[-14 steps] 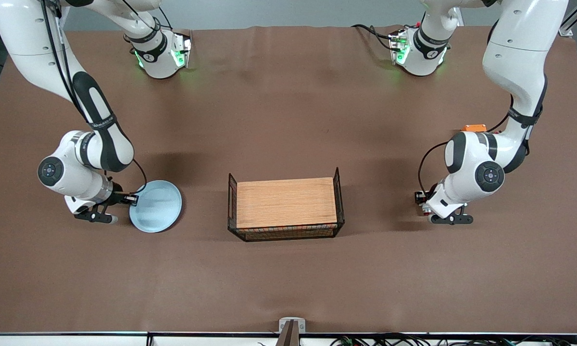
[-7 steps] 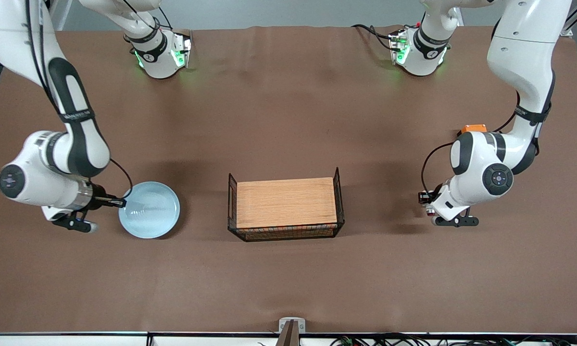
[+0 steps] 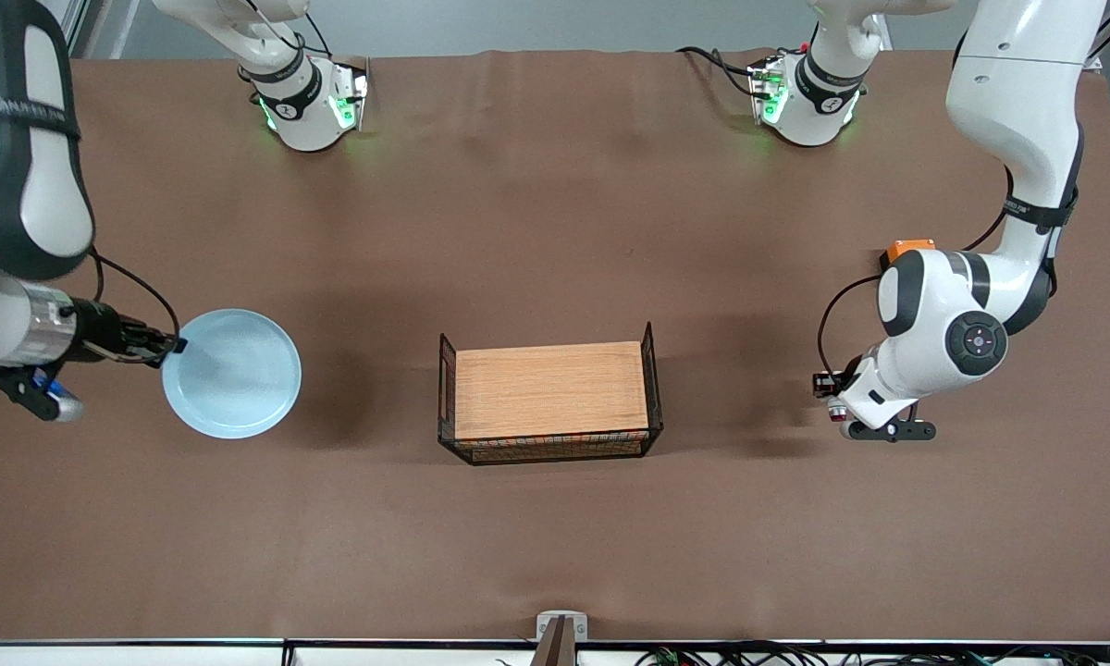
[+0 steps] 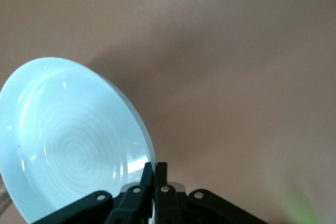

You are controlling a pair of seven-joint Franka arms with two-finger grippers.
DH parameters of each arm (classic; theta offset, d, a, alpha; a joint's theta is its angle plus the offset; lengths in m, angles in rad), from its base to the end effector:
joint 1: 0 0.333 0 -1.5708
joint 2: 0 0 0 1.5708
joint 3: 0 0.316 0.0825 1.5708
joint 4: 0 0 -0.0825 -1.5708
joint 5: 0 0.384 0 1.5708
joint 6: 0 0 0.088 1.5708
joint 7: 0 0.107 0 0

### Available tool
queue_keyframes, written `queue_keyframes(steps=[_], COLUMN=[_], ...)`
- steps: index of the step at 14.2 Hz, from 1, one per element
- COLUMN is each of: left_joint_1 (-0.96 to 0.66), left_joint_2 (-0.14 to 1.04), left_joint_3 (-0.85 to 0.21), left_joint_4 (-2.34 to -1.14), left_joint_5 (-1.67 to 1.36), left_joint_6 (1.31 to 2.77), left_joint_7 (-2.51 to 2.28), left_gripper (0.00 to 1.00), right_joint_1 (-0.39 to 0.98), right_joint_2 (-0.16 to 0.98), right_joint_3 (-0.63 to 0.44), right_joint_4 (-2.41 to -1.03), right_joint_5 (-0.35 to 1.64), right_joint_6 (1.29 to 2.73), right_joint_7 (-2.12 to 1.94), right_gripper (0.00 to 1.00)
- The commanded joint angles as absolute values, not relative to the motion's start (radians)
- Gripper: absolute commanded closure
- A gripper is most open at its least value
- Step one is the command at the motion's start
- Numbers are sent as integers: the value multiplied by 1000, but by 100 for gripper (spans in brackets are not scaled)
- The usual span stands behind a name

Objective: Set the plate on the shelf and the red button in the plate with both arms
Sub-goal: 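Lift the blue plate with the right gripper and carry it over the box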

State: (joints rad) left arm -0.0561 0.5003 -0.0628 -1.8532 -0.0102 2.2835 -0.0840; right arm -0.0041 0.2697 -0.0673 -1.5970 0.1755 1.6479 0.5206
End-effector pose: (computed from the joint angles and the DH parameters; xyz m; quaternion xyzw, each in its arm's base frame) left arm 0.6305 -0.0733 0.2461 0.9992 -0.0107 -0.0363 0.0153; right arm 0.6180 -0.0229 0.4605 -0.9432 0.3044 0.1229 0.0510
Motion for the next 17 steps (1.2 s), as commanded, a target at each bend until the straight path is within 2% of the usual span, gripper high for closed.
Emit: queue_keyframes(steps=[1,4,9,11,17], left_joint_1=[-55,-54,-54,-54,-54], left_joint_2=[465,465,459,459,401], left_joint_3=[-61,-61,-60,-60,-63], left_joint_4=[-1855,-1815,-1743,-1697,-1651], left_joint_5=[3,2,-6,-6,-9], left_joint_6=[2244,2180,2070,2017,1941], left_joint_7=[-94,-94,-95,-132,-181], left_gripper=[74,74,74,74,74], right_joint_1=[66,168,391,480,667], right_joint_2=[177,115,120,123,240], right_joint_3=[-54,-52,-55,-55,-57], right_joint_4=[-1576,-1562,-1494,-1488,-1457], right_joint_5=[184,186,180,169,101], right_joint_6=[1563,1523,1540,1590,1709], right_joint_7=[798,1064,1524,1682,2081], right_gripper=[100,100,100,100,100])
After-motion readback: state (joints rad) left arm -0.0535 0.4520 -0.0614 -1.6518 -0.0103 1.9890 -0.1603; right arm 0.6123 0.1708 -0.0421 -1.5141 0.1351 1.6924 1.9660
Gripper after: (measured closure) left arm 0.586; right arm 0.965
